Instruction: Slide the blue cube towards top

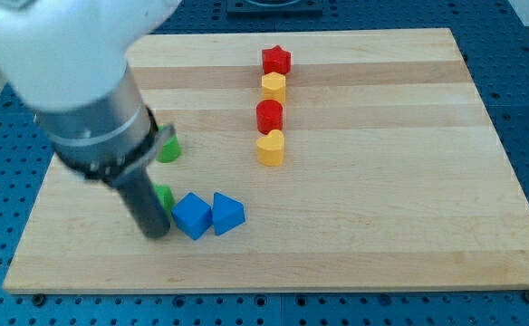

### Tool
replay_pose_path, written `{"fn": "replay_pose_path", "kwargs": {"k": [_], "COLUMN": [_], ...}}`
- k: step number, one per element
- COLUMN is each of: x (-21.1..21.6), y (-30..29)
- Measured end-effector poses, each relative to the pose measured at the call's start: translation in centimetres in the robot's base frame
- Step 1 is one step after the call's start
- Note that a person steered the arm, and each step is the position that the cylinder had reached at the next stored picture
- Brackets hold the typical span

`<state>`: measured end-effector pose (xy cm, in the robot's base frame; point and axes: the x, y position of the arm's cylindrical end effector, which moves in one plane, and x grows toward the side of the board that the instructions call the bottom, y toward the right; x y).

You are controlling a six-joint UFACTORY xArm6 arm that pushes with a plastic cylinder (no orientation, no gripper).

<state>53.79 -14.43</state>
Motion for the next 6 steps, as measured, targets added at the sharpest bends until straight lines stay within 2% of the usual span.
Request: {"fn": "replay_pose_path", "kwargs": {"k": [1, 2, 3, 4, 5, 6], "x": [-6.1, -3.7, 4.3, 8.1, 6.4, 2.0], "y": [-0.4, -0.4, -0.1, 0.3, 3.3, 4.9]}}
